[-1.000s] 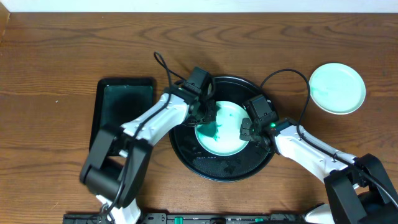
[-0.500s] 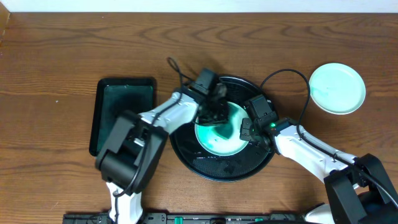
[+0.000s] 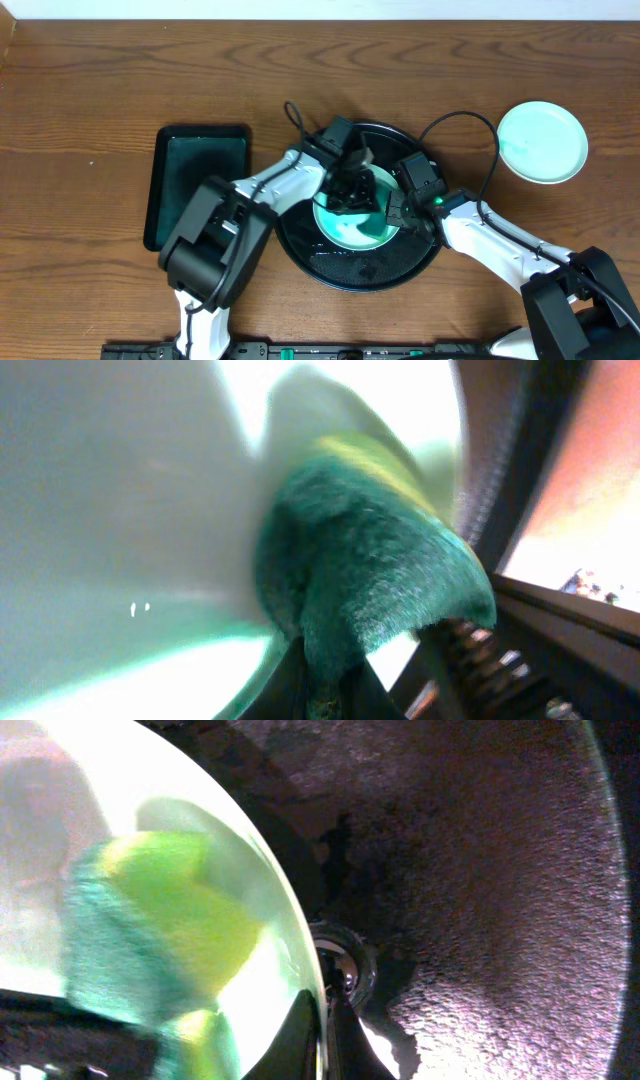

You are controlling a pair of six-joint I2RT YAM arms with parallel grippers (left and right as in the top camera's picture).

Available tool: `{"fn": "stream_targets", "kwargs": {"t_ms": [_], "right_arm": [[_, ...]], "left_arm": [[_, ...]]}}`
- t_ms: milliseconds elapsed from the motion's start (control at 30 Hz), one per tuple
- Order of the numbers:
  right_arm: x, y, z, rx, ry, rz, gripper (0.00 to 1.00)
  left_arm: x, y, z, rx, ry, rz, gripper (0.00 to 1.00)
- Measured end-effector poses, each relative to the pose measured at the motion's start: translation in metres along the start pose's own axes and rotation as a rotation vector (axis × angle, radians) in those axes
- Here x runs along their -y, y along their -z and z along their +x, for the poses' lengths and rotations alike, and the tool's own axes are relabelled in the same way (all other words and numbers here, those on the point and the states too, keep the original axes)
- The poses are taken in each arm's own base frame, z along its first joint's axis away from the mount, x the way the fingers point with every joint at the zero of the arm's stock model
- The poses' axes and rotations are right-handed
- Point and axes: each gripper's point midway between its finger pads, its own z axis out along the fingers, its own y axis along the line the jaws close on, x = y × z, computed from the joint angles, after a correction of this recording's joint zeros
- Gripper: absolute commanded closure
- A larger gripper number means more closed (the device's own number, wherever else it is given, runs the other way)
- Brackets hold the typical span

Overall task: Clean dirty plates on tray and stack at the side
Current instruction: 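Scrub the green plate with the sponge while the right gripper holds it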

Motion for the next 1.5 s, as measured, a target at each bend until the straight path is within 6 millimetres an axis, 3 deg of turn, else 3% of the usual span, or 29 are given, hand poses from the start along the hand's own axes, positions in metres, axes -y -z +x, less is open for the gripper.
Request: {"fn": "stream_targets", "kwargs": {"t_ms": [267,633,800,1133,1333,1500], "right_arm": [[-0.015,0.000,0.008,-0.039,0.015,-0.062,0.99],[-0.016,0.000,0.009,-0.044,0.012,-0.066,0.99],[-0.020,-0.001,0.009,-0.052,0.011,-0.087,0.99],[-0.024,0.000,0.009,-0.056,0.012,-0.101,0.99],[-0.022,0.001,0.009,-0.055,0.011,-0.092,0.99],[-0.013,0.000,0.007,-0.043,0.009,-0.050,0.99]], "left_arm": [[-0.059,0.038,-0.008,0.054,0.072,-0.237,0.93],[-0.097,0.073,-0.024,0.202,0.018,-0.568,0.93],[-0.101,0.081,-0.029,0.241,-0.029,-0.678,0.93],[-0.092,0.074,-0.026,0.165,-0.139,-0.609,0.93],[-0.052,0.042,-0.015,0.100,-0.220,-0.406,0.93],[-0.032,0.023,-0.006,0.066,-0.261,-0.329,0.93]]}}
